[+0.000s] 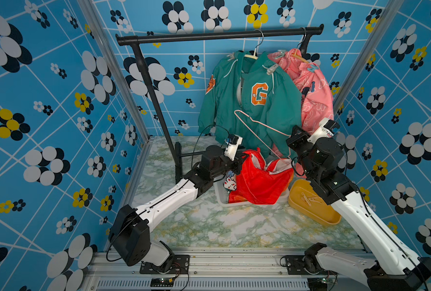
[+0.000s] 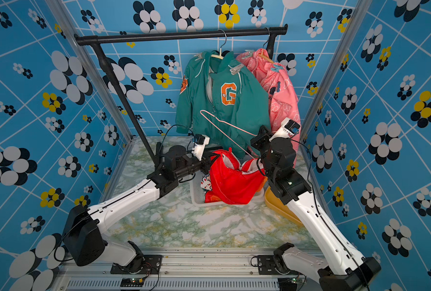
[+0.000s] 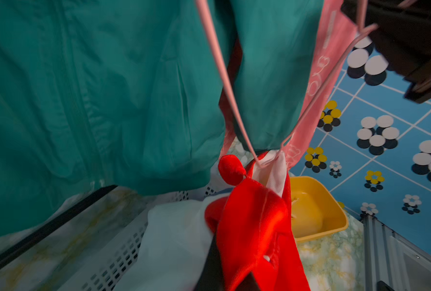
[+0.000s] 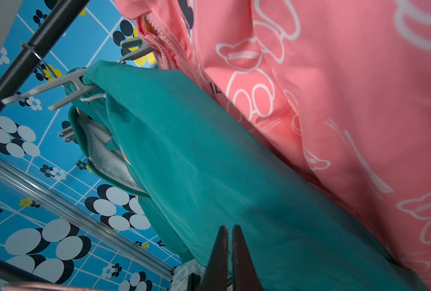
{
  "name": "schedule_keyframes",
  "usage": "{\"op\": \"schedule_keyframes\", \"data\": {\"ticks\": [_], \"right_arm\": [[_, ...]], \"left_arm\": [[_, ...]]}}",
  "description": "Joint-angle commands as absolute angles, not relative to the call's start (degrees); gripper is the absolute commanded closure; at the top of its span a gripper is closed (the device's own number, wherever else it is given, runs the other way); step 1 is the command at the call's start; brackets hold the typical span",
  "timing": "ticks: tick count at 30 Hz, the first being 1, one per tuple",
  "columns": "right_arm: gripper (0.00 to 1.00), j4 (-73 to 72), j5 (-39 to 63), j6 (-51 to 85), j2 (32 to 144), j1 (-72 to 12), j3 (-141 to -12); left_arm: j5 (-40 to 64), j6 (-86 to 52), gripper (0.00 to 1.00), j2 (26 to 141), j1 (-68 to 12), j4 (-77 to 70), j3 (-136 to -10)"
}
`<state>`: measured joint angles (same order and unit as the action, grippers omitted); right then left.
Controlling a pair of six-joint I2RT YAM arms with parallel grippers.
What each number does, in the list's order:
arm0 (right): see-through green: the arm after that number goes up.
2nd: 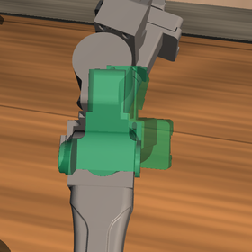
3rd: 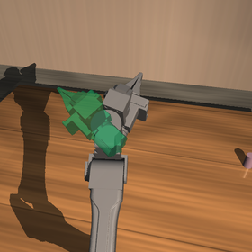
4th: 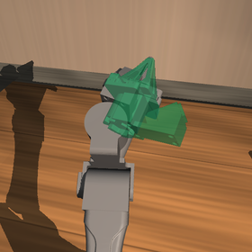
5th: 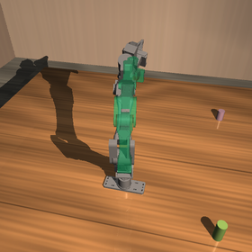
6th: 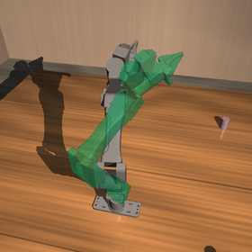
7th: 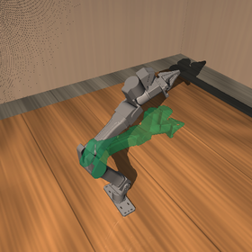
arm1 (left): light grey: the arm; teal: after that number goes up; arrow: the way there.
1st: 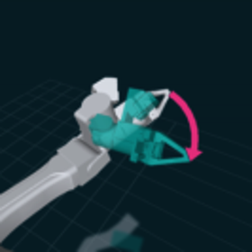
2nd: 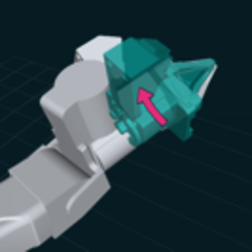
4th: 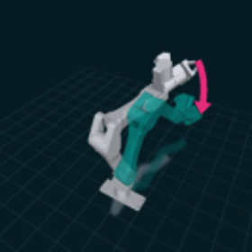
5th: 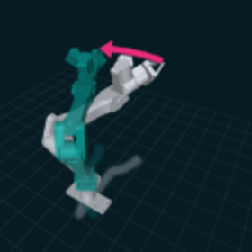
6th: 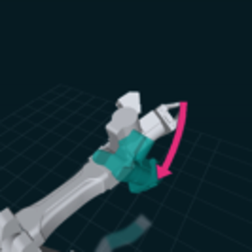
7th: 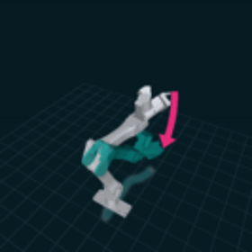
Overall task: Remove the clothespins securing jackets to the hanger
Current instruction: Place the jacket in the basket.
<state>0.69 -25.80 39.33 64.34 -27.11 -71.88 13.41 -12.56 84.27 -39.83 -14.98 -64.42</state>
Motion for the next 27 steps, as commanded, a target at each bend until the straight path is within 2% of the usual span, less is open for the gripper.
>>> {"op": "schedule_keyframes", "data": {"ticks": [1,8,13,20,25,27], "right_arm": [[1.0,-0.4,-23.3,40.5,64.9,-26.8,-71.5],[1.0,-2.4,-20.0,41.8,64.8,-26.8,-70.6],[1.0,-13.5,-19.2,46.0,61.2,-26.8,-63.0],[1.0,-24.9,-13.5,50.6,58.8,-26.6,-59.2],[1.0,-25.0,-7.6,49.2,57.9,-26.6,-62.3],[1.0,-20.0,-5.4,46.7,58.4,-26.6,-66.5]], "left_arm": [[6.0,-12.4,1.0,85.5,-41.0,-18.0,-59.8],[1.8,-19.3,1.0,93.3,-41.5,-23.9,-55.7],[-0.5,-22.3,1.0,98.0,-41.4,-25.7,-55.7],[-0.6,-22.4,1.0,102.6,-41.6,-23.7,-57.9],[-3.4,-20.5,1.0,104.3,-41.7,-19.9,-59.6],[-4.6,-18.5,1.0,103.1,-41.8,-18.6,-59.7]]}}
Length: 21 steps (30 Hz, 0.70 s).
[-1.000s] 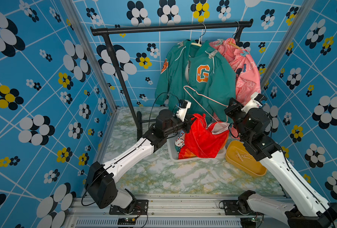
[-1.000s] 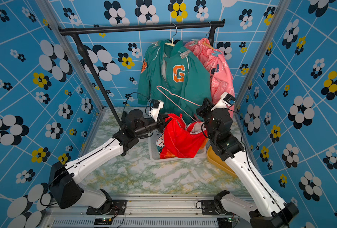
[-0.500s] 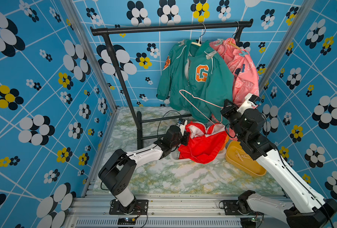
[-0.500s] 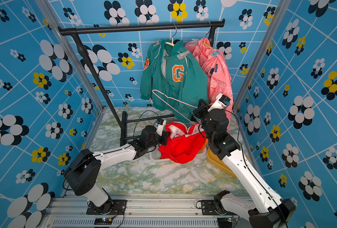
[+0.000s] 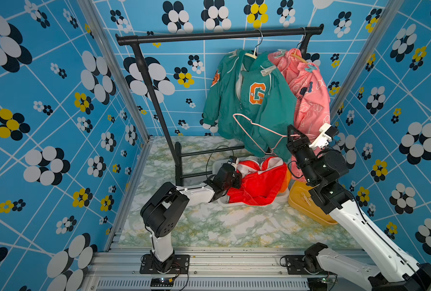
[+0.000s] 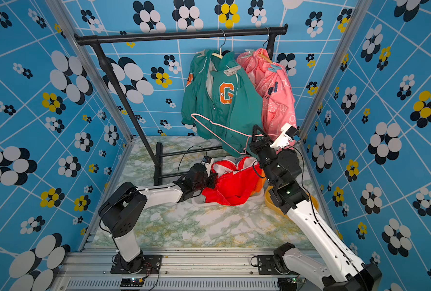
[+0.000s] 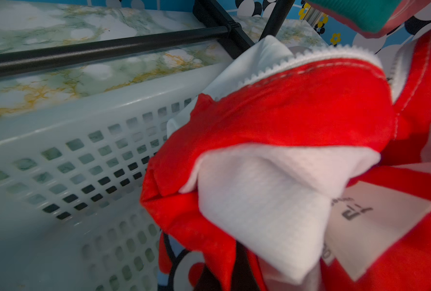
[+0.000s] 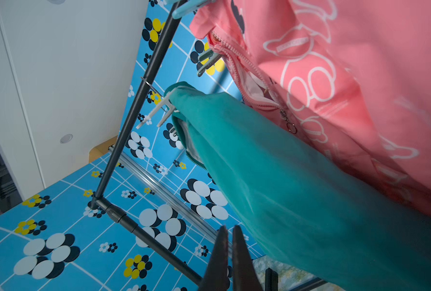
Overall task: Remove the clothespins securing jackets to the hanger
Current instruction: Place the jacket in the basket, then place the hanger at the clothesline.
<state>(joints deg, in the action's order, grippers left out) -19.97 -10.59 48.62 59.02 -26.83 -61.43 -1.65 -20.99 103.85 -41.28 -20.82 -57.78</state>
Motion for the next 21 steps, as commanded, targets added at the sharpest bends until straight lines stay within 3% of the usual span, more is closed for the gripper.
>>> {"op": "schedule_keyframes", "data": {"ticks": [1,3,4,5,8,16,21], "right_arm": [[1.0,-15.6,-5.1,45.0,58.9,-26.6,-69.2],[1.0,-8.8,-4.9,40.3,60.6,-26.6,-74.4],[1.0,-5.2,-5.3,38.2,61.5,-26.6,-76.9],[1.0,-2.5,-5.6,36.4,62.5,-26.6,-79.3],[1.0,3.0,-5.2,32.0,65.1,-26.7,-84.6],[1.0,8.8,-8.0,27.2,68.6,-26.6,-90.2],[1.0,14.4,-4.7,23.6,72.1,-26.6,-95.7]], "left_arm": [[-5.0,-17.5,0.86,101.5,-41.9,-18.4,-59.3],[-5.0,-15.4,0.6,97.5,-41.9,-18.1,-58.5],[-4.7,-14.3,0.35,94.9,-41.9,-17.7,-58.2],[-4.2,-13.2,0.21,92.2,-42.0,-17.0,-57.8],[-2.5,-10.0,0.0,83.6,-42.7,-14.7,-56.7],[3.8,-2.7,0.0,57.7,-44.6,-1.6,-54.6],[5.3,3.0,0.07,46.0,-44.8,6.6,-54.6]]}}
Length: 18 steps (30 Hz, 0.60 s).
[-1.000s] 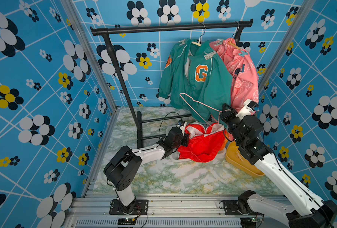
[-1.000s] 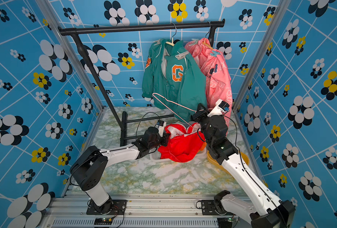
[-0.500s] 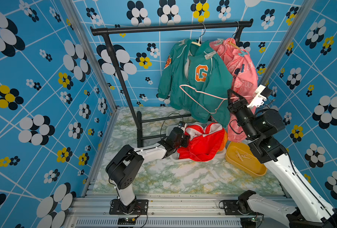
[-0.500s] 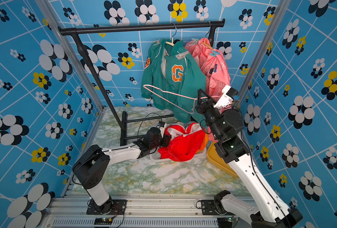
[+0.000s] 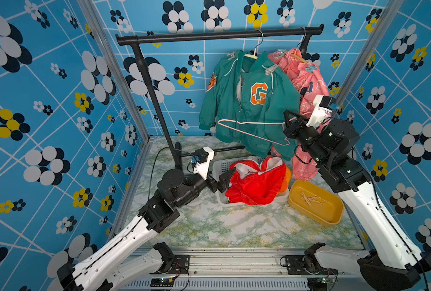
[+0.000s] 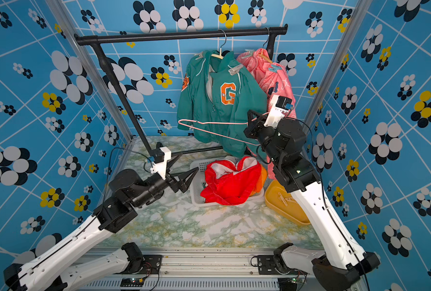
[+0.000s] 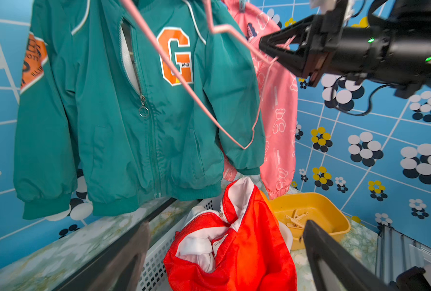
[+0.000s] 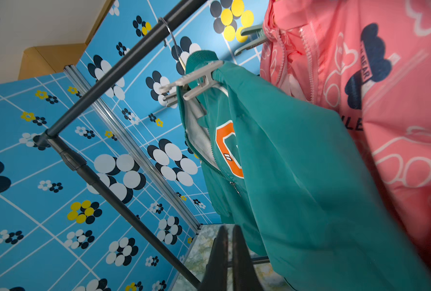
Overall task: Remove the clothespins securing jackets to the hanger
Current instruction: Place the hanger at the clothesline.
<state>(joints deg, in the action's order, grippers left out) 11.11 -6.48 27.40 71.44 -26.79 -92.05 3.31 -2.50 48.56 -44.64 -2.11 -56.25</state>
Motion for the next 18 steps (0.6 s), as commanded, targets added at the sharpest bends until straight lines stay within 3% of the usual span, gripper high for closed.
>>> {"op": "schedule_keyframes", "data": {"ticks": [1,12,18], "right_arm": [[1.0,16.0,-4.4,22.7,73.0,-26.6,-97.0],[1.0,28.5,0.4,15.1,78.5,-26.6,-103.1],[1.0,30.9,1.4,13.2,78.9,-26.6,-101.6]], "left_arm": [[4.4,4.3,0.07,44.5,-45.0,8.2,-54.5],[-3.7,12.3,0.05,43.6,-45.4,6.3,-53.8],[-1.4,13.1,0.05,44.5,-42.4,3.0,-54.8]]}}
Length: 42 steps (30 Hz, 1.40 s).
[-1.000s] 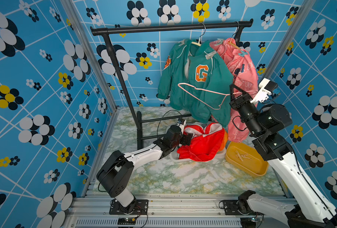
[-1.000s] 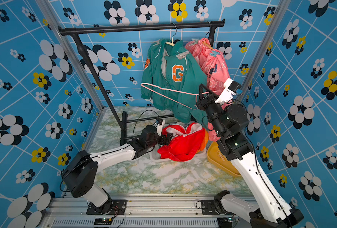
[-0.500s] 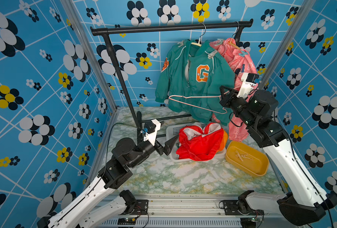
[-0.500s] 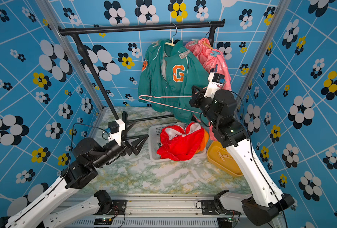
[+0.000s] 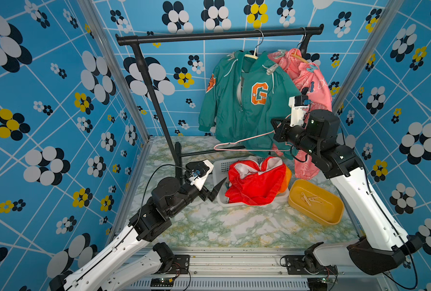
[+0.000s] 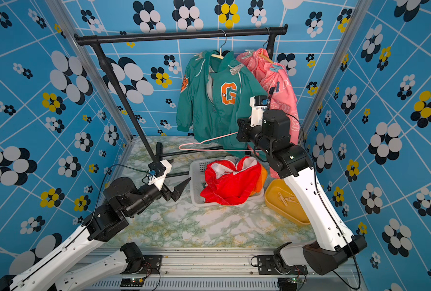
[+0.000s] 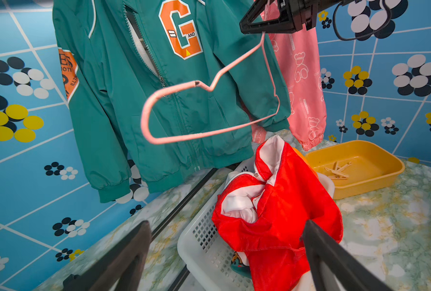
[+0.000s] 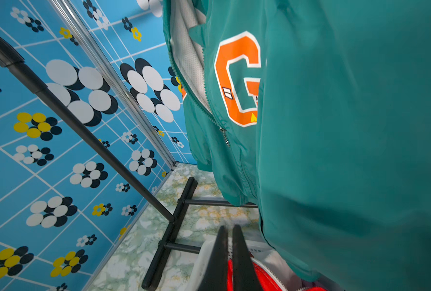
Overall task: Remove the clothespins securing jackets to the hanger
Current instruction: Place the hanger at the clothesline.
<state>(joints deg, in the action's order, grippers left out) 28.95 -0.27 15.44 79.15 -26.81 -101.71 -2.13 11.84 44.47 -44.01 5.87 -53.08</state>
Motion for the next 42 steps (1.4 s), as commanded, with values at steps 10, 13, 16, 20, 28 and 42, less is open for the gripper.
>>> {"op": "schedule_keyframes", "data": {"ticks": [10,13,16,20,28,42], "right_arm": [[1.0,32.3,5.3,12.4,79.6,-26.8,-100.4],[1.0,32.2,5.6,12.5,80.4,-27.0,-100.6],[1.0,31.8,6.3,12.7,81.7,-27.5,-101.2],[1.0,31.8,6.3,12.2,83.4,-28.9,-102.4],[1.0,31.8,5.9,11.5,83.9,-29.6,-103.0],[1.0,34.1,8.5,9.6,85.8,-29.6,-106.9]], "left_arm": [[10.5,8.5,0.06,48.2,-35.5,0.1,-56.6],[14.0,7.8,0.08,49.7,-35.5,-0.4,-57.4],[16.9,7.0,0.12,51.7,-35.4,-1.0,-58.4],[17.7,6.9,0.23,54.2,-35.4,-1.7,-59.6],[17.1,7.3,0.45,55.6,-35.2,-1.0,-60.3],[14.1,9.4,0.66,55.4,-34.9,2.7,-61.0]]}}
